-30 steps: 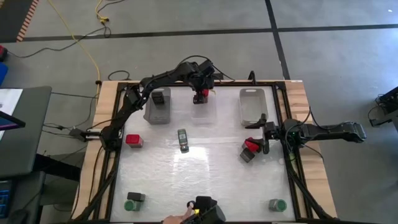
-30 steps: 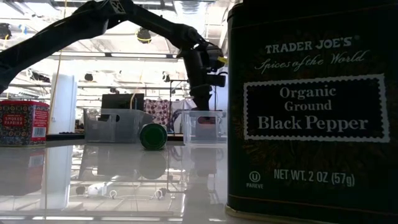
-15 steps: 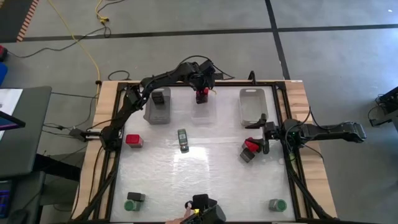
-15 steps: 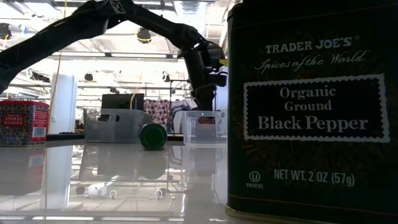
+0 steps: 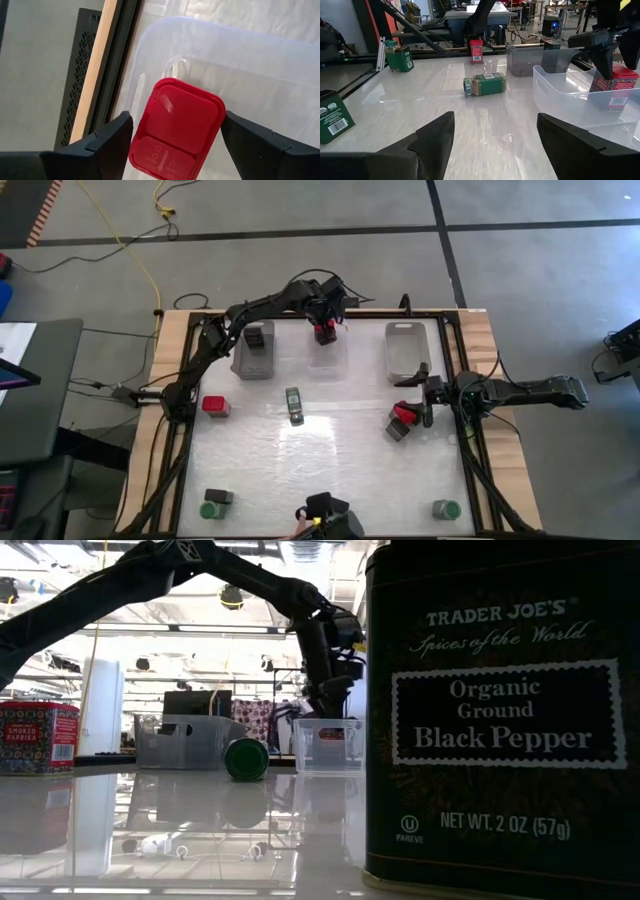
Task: Sort spices by type
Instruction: Put the red seasoning can into the transparent bin, then put the green seasoning bottle into the gray bin
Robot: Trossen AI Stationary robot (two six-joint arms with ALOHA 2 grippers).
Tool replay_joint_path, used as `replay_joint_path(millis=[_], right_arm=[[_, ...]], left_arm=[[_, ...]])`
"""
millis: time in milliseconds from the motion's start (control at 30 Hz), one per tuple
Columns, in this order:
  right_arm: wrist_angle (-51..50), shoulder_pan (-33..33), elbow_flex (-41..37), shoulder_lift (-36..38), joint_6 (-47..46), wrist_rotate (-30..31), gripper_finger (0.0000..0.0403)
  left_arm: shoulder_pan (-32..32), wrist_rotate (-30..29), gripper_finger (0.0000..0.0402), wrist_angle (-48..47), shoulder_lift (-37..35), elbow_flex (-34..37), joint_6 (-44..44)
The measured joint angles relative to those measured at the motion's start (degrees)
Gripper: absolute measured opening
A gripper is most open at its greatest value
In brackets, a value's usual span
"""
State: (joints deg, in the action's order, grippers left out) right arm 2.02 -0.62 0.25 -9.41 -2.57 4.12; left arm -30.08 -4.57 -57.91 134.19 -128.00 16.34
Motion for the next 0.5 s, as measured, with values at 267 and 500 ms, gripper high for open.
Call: replay_joint_path(millis=[267,500], right_arm=[[0.0,0.0,0.0,0.0,0.0,0.0,0.0312],[0.0,0.0,0.0,0.0,0.0,0.0,0.0312]], left_arm=[[1.3,0.0,0.029,-1.3,0.0,-3.4,2.7],[2.3,0.0,0.029,-3.7,-0.9,-6.9,1.7]])
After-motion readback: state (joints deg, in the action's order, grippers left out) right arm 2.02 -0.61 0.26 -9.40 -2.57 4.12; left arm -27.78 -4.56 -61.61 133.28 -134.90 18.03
